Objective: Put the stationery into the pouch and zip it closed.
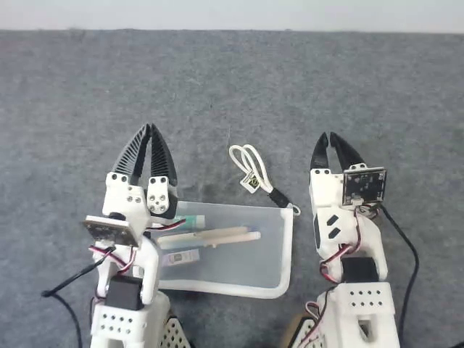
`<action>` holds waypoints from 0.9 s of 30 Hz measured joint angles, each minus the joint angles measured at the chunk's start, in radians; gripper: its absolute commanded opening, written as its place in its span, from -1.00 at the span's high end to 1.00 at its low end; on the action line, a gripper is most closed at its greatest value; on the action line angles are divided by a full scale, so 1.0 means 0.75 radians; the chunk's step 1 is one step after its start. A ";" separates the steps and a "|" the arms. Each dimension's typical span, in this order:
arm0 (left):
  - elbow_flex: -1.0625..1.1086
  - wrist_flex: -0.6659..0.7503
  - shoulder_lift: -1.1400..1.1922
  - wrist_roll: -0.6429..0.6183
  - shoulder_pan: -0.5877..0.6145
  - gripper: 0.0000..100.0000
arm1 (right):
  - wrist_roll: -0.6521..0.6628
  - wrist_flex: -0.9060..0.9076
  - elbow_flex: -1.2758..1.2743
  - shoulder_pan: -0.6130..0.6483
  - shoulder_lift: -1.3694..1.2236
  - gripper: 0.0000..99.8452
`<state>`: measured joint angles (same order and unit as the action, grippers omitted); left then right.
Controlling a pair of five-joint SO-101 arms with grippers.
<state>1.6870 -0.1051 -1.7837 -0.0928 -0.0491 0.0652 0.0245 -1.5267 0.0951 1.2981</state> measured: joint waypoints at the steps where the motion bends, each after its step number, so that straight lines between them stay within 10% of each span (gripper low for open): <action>1: 0.000 0.002 0.000 0.004 0.000 0.96 | 0.000 0.000 0.000 0.000 0.000 0.93; 27: 0.012 -0.288 0.000 0.012 0.082 0.96 | -0.002 0.000 -0.190 -0.018 0.004 0.93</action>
<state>1.6962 -0.3214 -1.7837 -0.0836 0.0123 0.0637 0.0245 -1.6694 0.0813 1.3011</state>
